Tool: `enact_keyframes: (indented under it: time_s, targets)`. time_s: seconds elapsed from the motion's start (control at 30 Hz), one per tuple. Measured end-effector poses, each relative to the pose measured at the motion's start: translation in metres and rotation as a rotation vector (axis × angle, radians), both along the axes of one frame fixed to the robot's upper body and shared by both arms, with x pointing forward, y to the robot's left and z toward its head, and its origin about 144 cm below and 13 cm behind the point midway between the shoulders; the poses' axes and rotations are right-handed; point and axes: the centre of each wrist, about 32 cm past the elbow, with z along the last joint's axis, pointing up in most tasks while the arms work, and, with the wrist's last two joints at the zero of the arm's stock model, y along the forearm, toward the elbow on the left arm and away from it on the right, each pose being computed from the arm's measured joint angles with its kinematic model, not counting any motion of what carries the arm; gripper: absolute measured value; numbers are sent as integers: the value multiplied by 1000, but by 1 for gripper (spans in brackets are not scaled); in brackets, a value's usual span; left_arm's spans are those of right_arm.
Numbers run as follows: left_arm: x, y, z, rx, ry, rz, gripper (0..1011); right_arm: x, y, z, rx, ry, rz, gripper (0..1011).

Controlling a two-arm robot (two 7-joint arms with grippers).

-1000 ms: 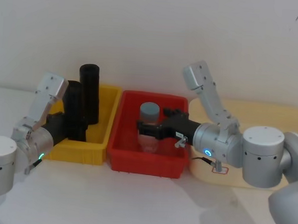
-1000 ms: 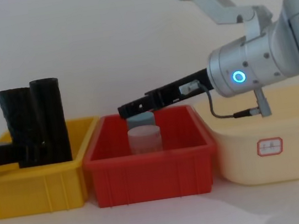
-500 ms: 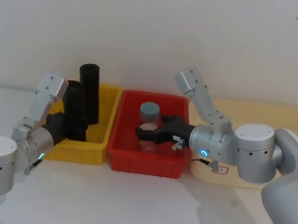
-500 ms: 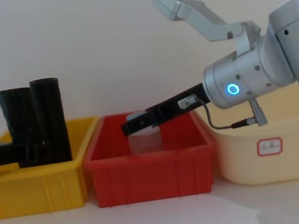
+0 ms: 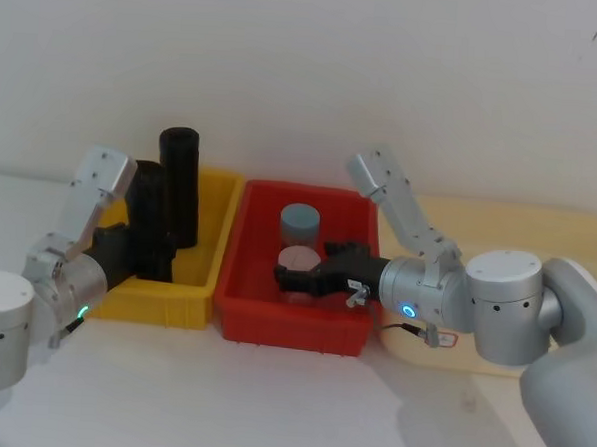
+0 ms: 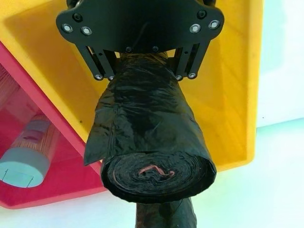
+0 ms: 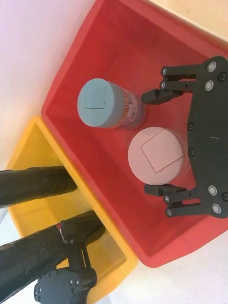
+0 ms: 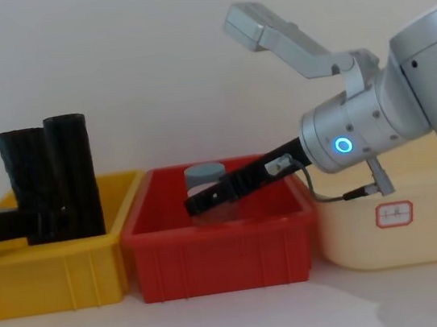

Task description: Pick up the garbage bag with the one hand and transfer it to the other hand.

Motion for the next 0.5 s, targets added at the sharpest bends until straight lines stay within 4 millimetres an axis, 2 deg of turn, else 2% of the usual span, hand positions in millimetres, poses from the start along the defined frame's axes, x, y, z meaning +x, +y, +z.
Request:
enact_keyframes:
  time_s: [0.13,0.3,0.33,0.43,0.47,0.5]
  targets:
    - [0,0,0,0,0,0,464,1,-1,-1,-3,3,0,983]
    - [0,0,0,0,0,0,464,2,-1,-2,-7,7,1,895]
    - [0,0,0,0,0,0,464,2,-1,-3,-7,7,1,848]
    - [0,0,0,0,0,0,464,2,-1,-3,-8,8,1,816]
    - [0,0,0,0,0,0,464,3,-1,-3,-9,9,1,740]
    - [0,0,0,0,0,0,464,3,-1,-3,-9,9,1,721]
